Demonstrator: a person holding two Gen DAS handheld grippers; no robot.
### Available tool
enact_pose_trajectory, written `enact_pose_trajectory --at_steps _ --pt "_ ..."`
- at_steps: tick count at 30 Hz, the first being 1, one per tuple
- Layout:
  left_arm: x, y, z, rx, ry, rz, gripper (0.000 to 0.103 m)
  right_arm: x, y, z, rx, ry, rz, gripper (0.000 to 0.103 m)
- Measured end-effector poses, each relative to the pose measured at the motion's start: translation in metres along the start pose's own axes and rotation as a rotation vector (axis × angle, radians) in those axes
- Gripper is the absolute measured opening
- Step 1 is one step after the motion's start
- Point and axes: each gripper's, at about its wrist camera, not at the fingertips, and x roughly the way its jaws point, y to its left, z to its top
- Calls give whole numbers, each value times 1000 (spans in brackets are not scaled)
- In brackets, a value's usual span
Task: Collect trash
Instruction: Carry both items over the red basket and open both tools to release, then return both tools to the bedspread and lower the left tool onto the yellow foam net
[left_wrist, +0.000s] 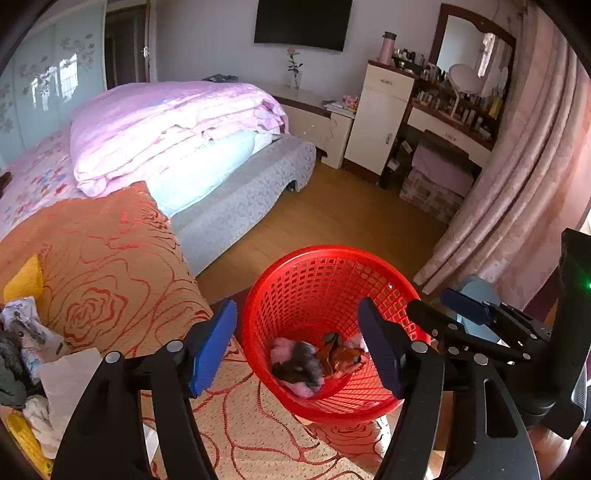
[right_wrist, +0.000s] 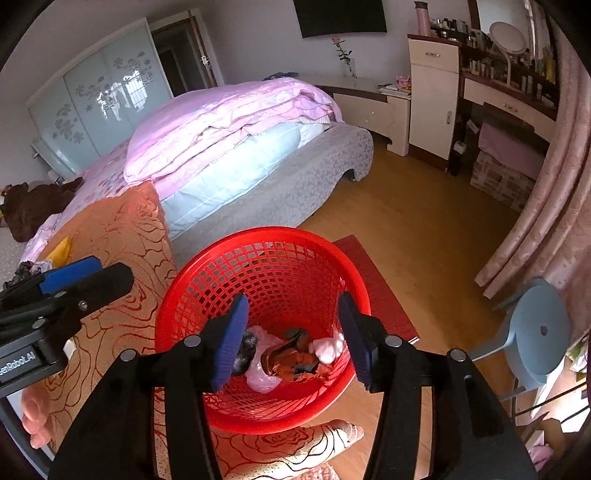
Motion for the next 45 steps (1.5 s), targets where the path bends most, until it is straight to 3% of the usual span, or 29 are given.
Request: enact_pose_trajectory --at_steps 11,18,25,31,38,45 --pt "-30 5 0 7 -86 67 72 -11 6 -1 -32 -55 -33 59" --pt "-52 16 -8 -9 -134 103 74 -20 12 1 -35 -90 -27 71" --pt "-77 27 -15 3 -150 133 74 -34 31 2 -63 -123 4 73" --pt "-109 58 -18 -73 -191 152 74 -54 48 4 -78 -165 49 78" --pt "-159 104 -26 -154 -276 230 74 -73 71 4 -112 -198 106 82" --pt "-190 139 -47 -205 -308 284 74 -82 105 -7 -177 -201 154 82"
